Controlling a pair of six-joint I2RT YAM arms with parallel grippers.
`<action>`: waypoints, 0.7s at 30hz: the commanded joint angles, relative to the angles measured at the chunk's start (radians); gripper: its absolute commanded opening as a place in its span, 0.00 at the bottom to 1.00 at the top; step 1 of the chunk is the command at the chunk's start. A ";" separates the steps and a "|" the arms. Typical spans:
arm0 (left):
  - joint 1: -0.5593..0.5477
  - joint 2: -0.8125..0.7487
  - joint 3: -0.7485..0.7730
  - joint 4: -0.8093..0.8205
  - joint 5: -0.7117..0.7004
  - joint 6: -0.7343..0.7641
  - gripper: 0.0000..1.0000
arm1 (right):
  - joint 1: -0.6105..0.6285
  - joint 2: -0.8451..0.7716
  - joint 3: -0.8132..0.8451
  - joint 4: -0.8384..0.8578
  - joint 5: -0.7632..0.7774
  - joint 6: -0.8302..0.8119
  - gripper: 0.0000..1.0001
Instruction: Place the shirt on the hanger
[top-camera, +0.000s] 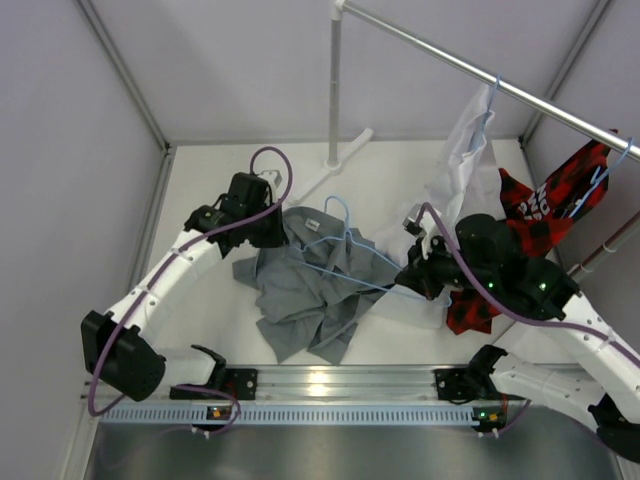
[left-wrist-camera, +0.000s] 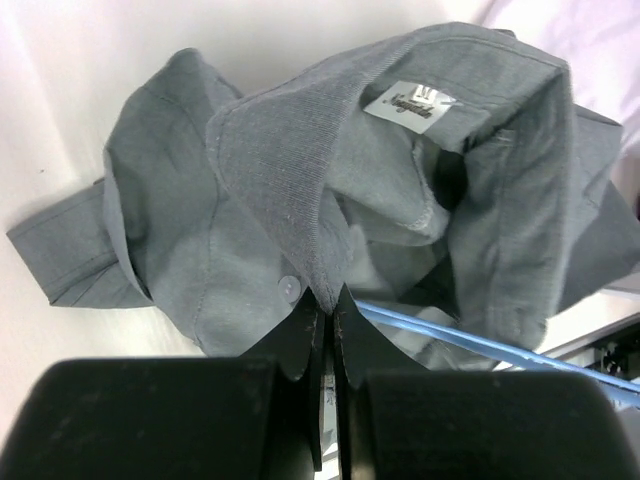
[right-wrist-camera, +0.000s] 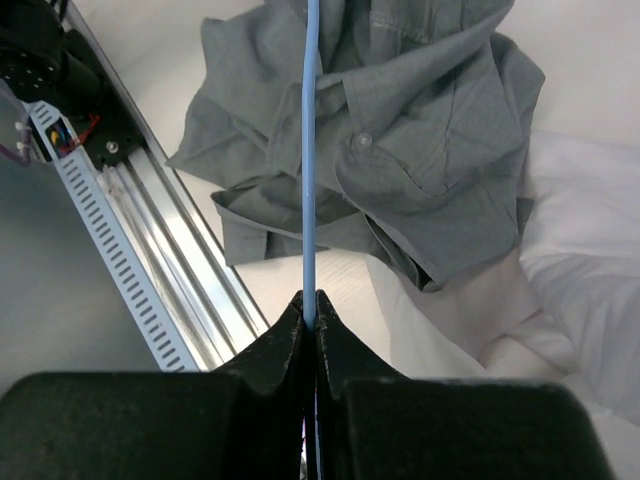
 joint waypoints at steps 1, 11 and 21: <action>0.005 -0.053 0.023 0.047 0.060 0.005 0.00 | -0.010 0.009 -0.006 0.079 0.020 0.023 0.00; 0.005 -0.069 0.025 -0.005 -0.024 0.044 0.00 | -0.010 0.084 0.066 0.110 0.081 0.035 0.00; 0.006 -0.029 0.066 -0.022 -0.127 0.053 0.00 | -0.012 0.036 0.120 0.003 0.116 -0.008 0.00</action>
